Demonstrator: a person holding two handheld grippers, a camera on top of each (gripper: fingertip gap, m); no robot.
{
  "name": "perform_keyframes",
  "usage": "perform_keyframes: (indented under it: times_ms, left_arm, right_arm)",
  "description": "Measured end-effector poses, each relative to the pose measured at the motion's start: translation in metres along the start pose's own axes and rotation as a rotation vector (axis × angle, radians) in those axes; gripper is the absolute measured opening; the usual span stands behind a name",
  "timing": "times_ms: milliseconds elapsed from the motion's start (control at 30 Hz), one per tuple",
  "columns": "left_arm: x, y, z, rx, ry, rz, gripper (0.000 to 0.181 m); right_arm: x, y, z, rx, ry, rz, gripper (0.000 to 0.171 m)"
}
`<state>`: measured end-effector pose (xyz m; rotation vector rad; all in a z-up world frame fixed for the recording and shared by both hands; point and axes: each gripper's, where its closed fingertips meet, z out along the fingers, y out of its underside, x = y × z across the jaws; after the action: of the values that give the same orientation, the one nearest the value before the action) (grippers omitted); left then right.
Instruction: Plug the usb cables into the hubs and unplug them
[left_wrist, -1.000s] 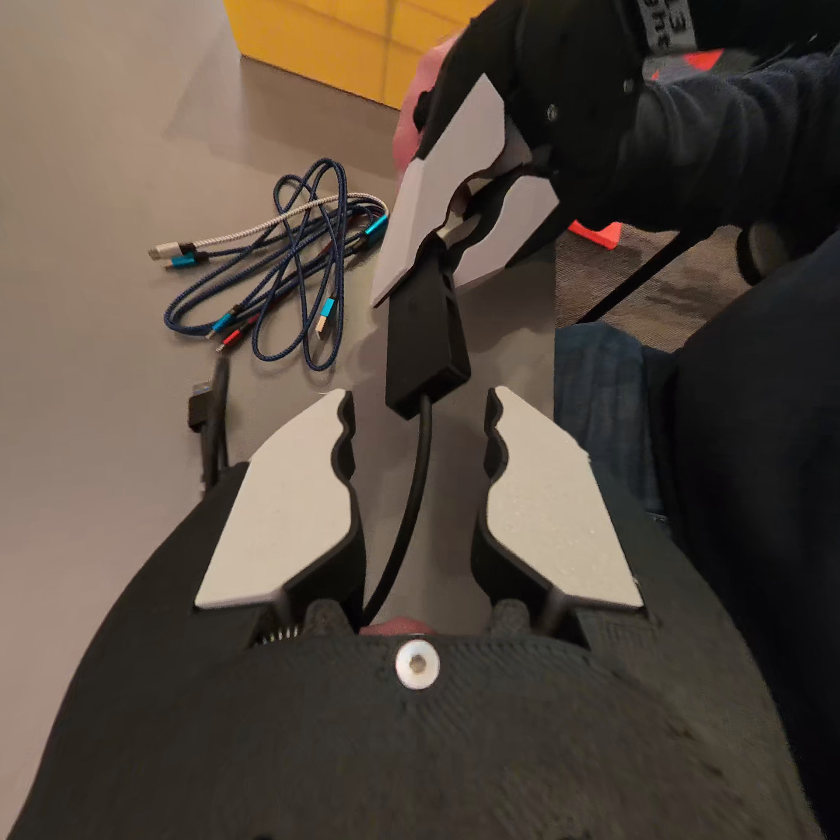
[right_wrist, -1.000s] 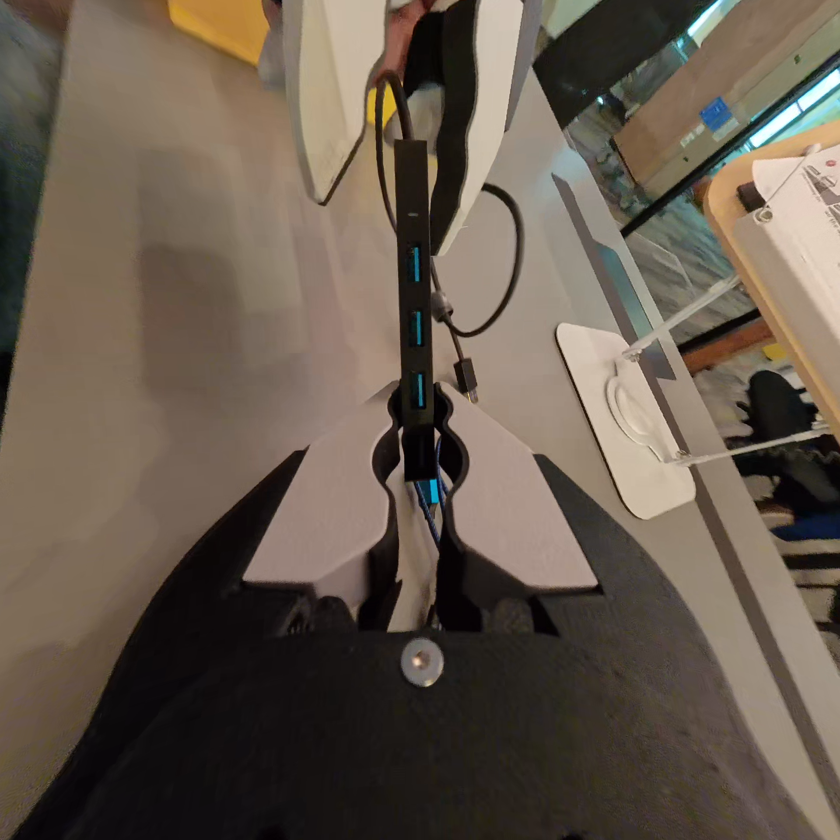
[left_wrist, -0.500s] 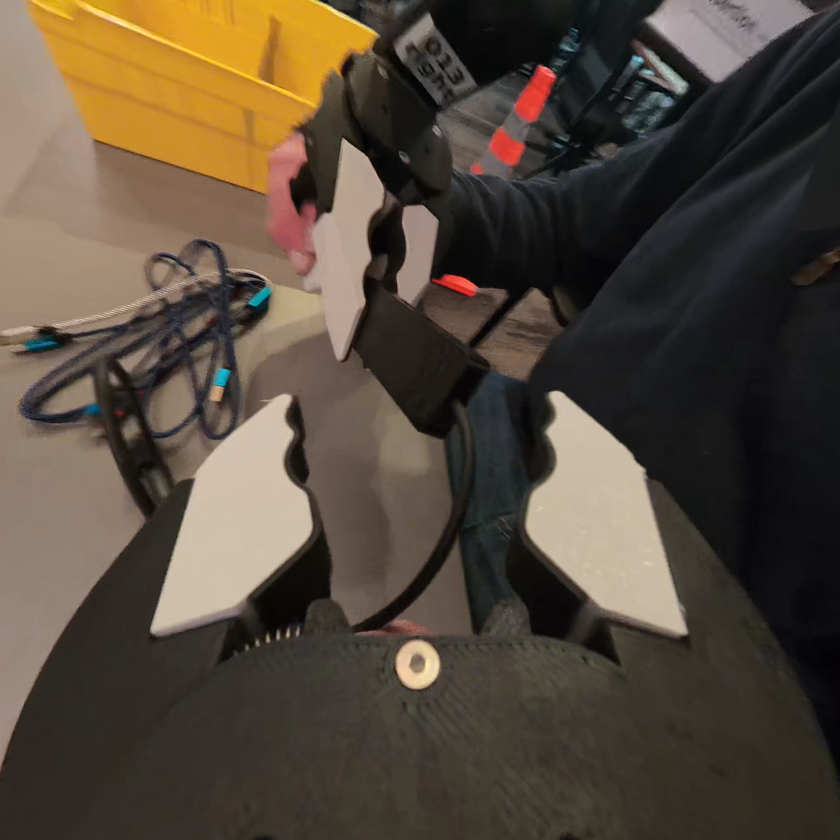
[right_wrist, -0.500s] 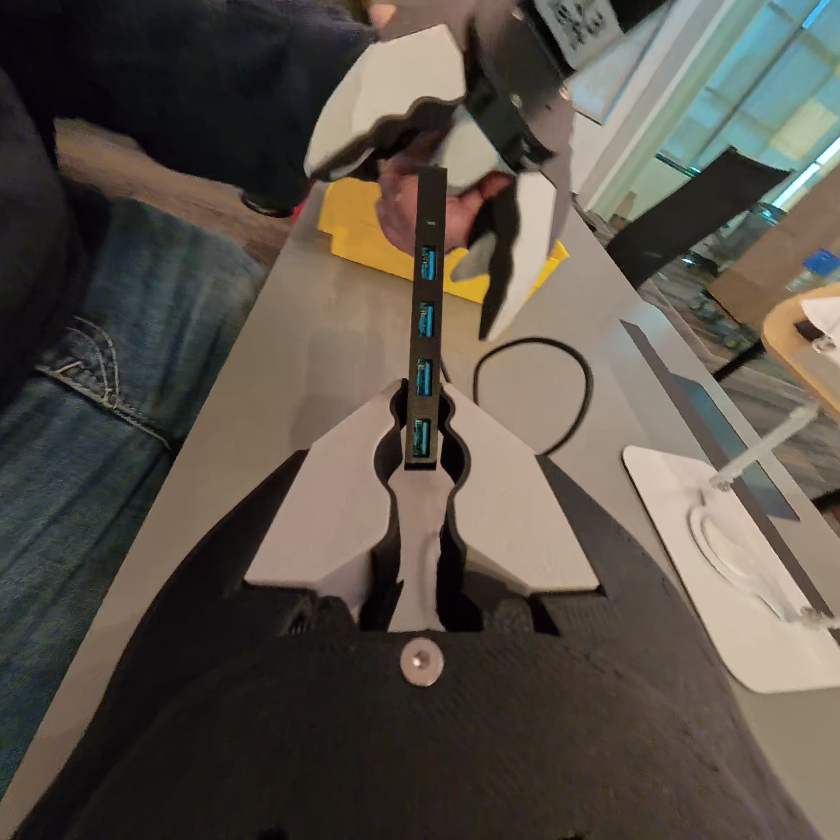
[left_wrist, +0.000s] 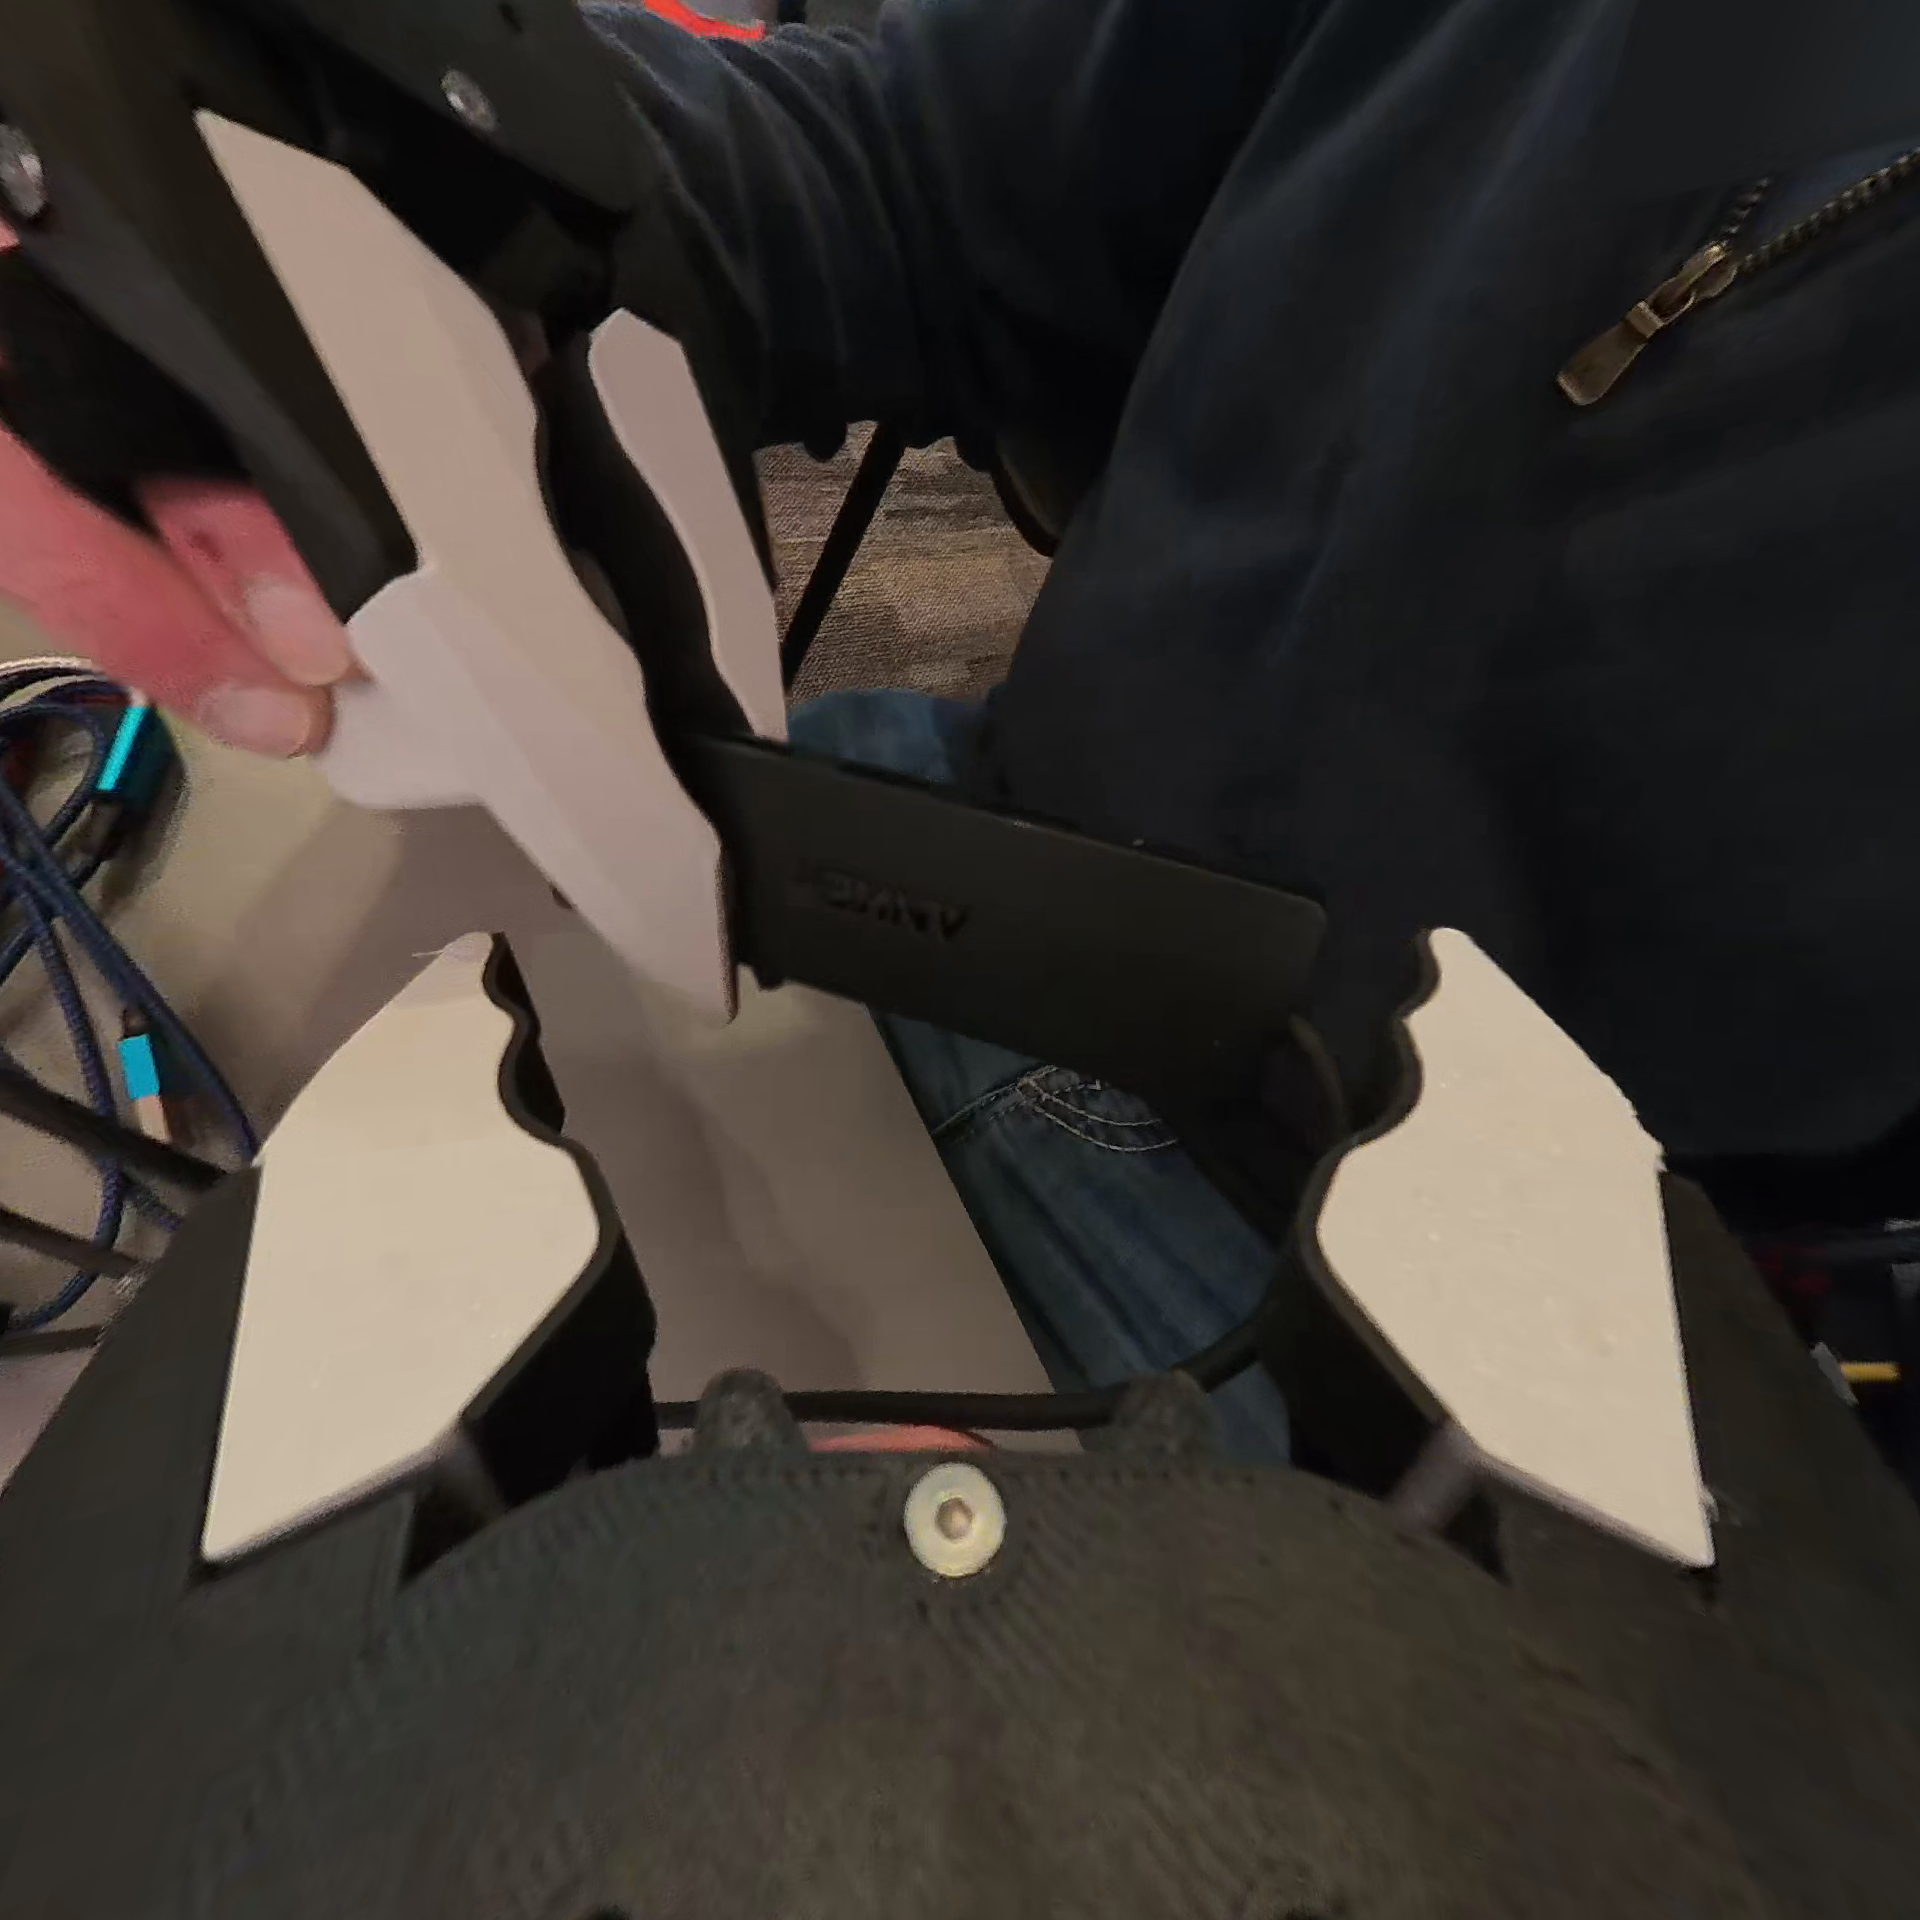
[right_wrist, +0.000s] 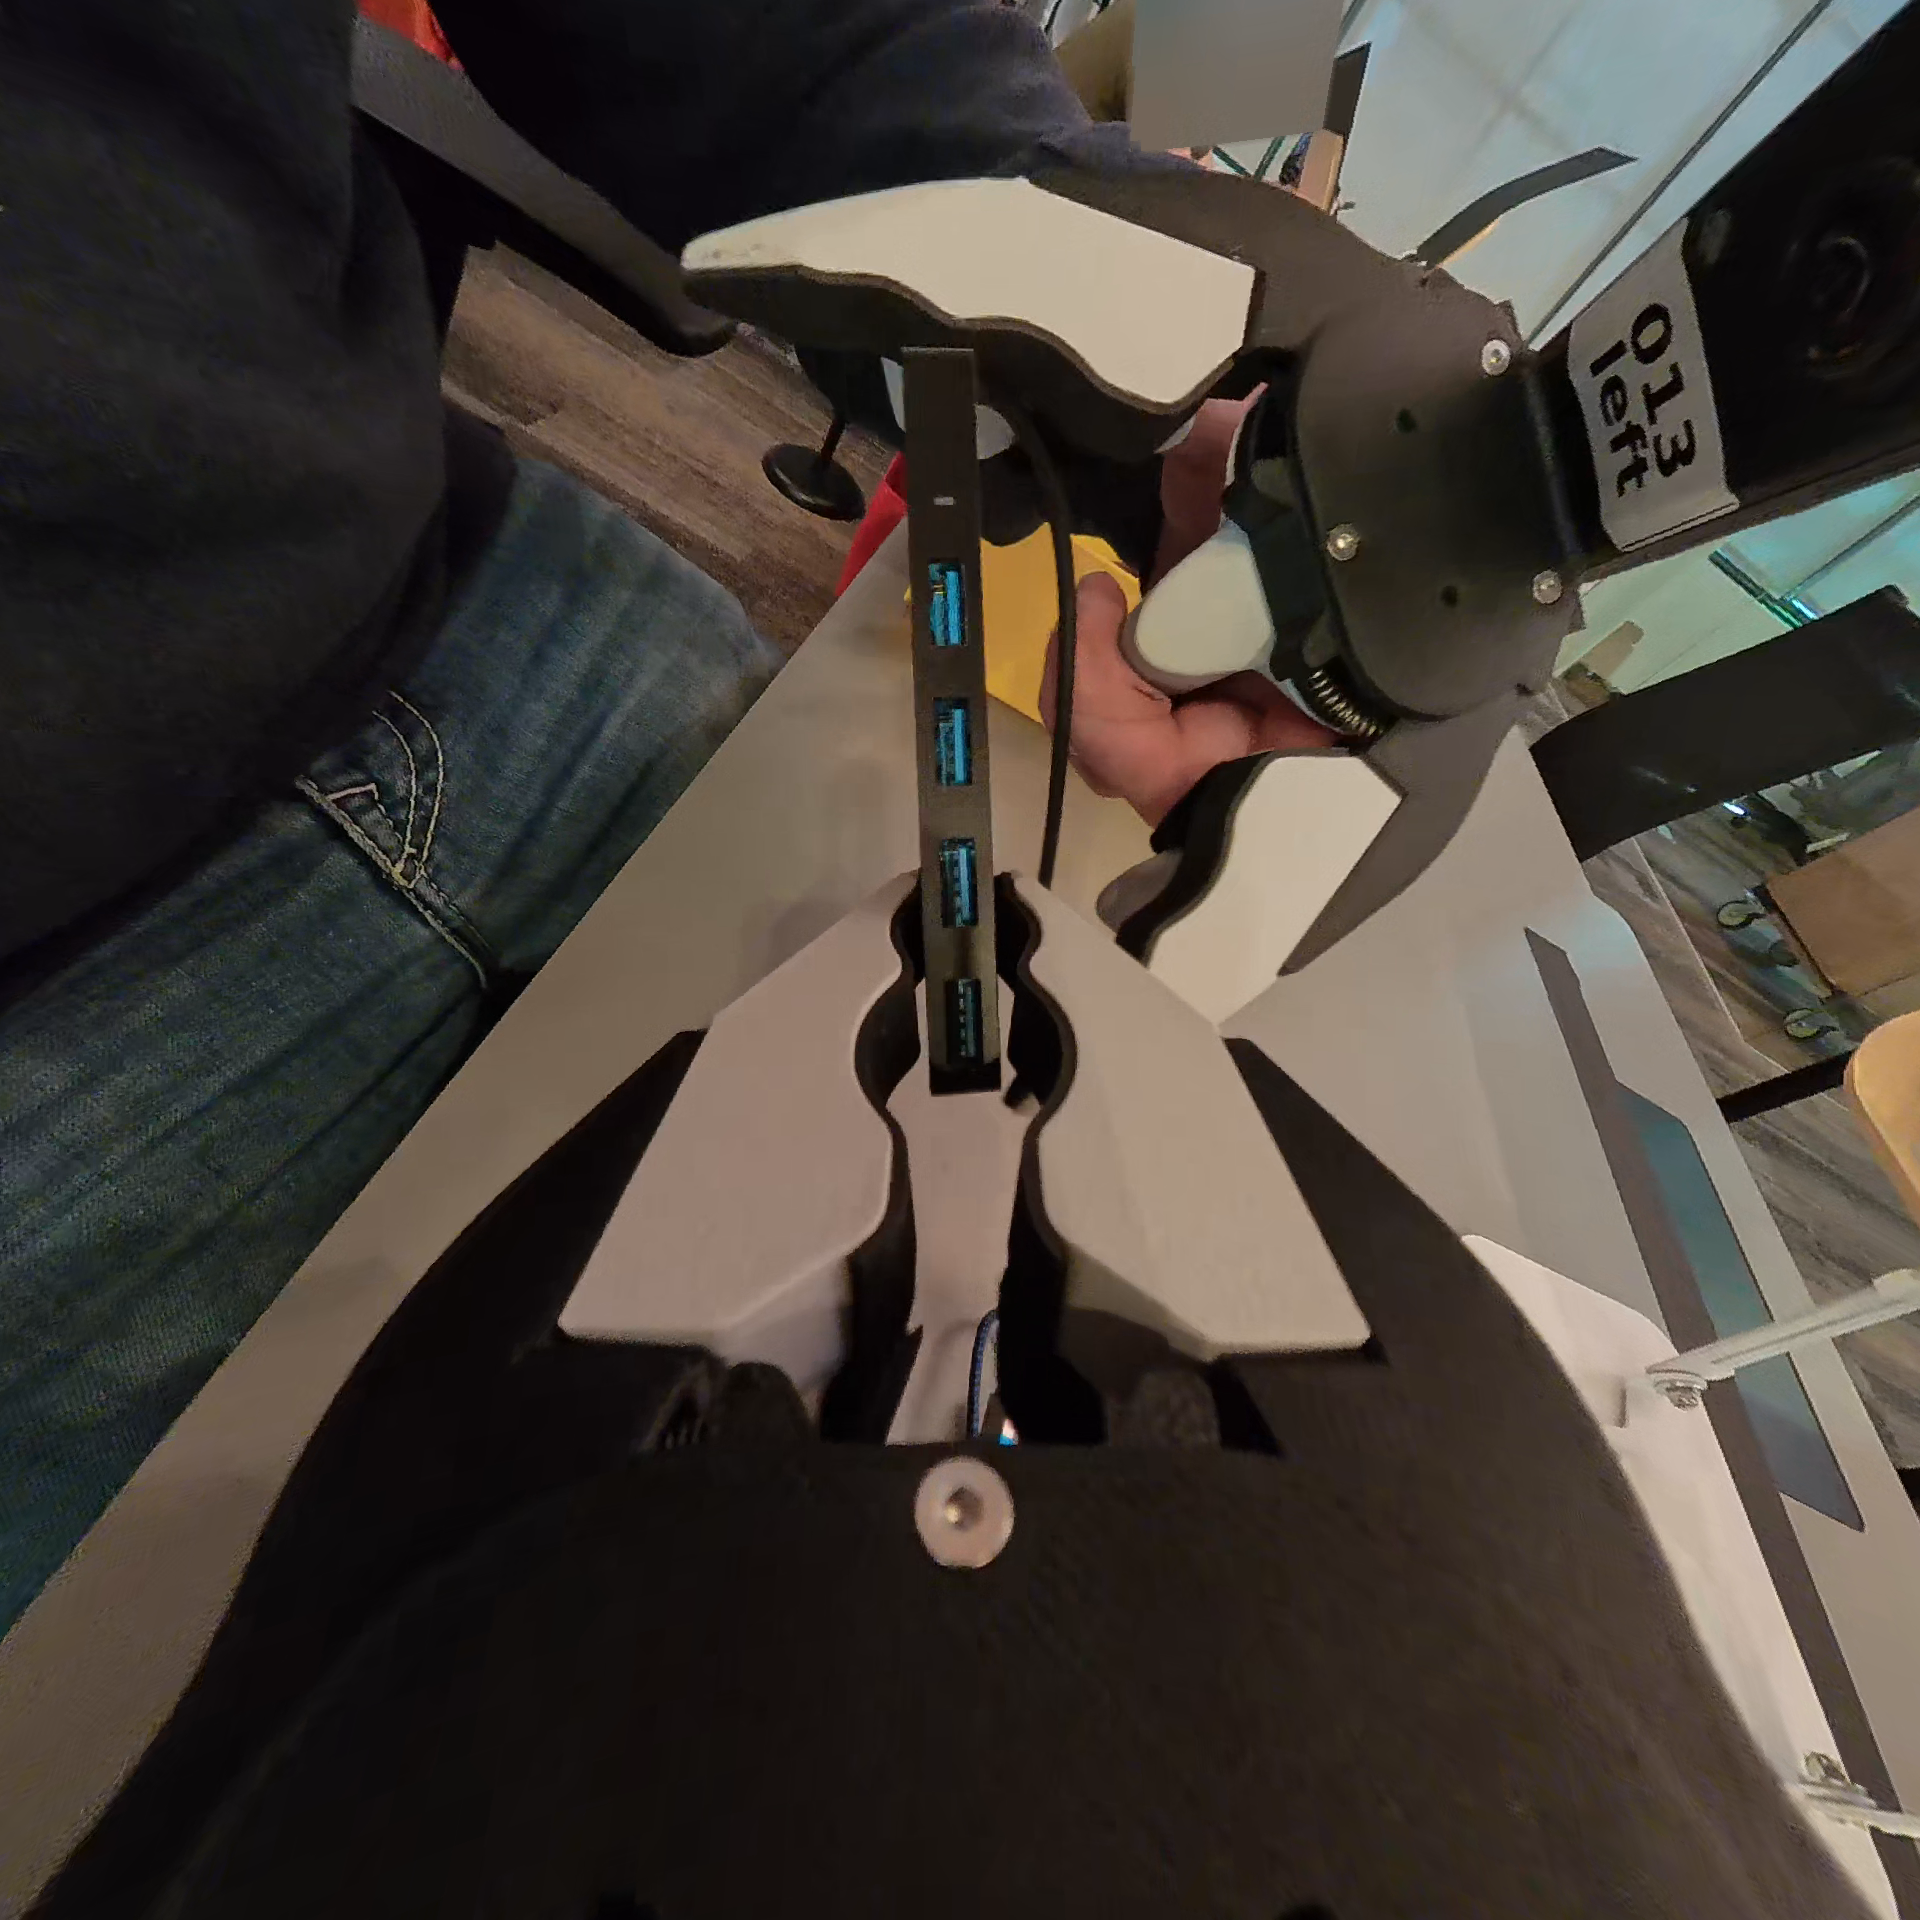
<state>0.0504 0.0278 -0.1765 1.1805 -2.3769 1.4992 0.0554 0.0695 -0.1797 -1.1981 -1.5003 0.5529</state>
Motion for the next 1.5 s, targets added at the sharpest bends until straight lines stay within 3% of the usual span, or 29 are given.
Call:
perform_keyframes:
  times_ms: [200,433,733,933,1200,1233,1300,1333,1500]
  left_arm:
    - [-0.017,0.001,0.012,0.043,-0.023,-0.071,0.147]
    - [-0.039,0.022,0.027,0.002,-0.082,-0.166,0.147]
    - [-0.035,0.029,0.014,-0.080,-0.040,-0.204,0.147]
    - [-0.041,0.041,0.009,-0.157,-0.121,-0.196,0.147]
    - [-0.054,0.079,0.013,-0.235,-0.207,-0.277,0.146]
    - [-0.056,0.088,0.014,-0.253,-0.216,-0.290,0.140]
    - [-0.064,0.105,0.014,-0.268,-0.257,-0.339,0.101]
    - [-0.068,0.110,0.015,-0.250,-0.264,-0.377,0.093]
    - [-0.079,0.125,0.013,-0.246,-0.364,-0.376,0.095]
  right_arm:
    - [0.002,0.024,0.003,-0.128,0.012,-0.028,0.009]
    - [-0.008,0.059,0.016,-0.404,-0.048,-0.181,0.008]
    - [0.003,0.057,0.029,-0.495,0.026,-0.373,0.010]
    - [0.011,0.061,0.031,-0.555,0.096,-0.434,0.009]
    - [0.006,0.085,0.048,-0.567,0.050,-0.299,0.008]
    - [0.003,0.092,0.053,-0.573,0.040,-0.278,0.008]
    - [-0.005,0.102,0.065,-0.569,0.018,-0.247,0.008]
    - [-0.009,0.104,0.069,-0.572,0.000,-0.196,0.009]
    - [-0.013,0.111,0.068,-0.621,0.001,-0.113,0.028]
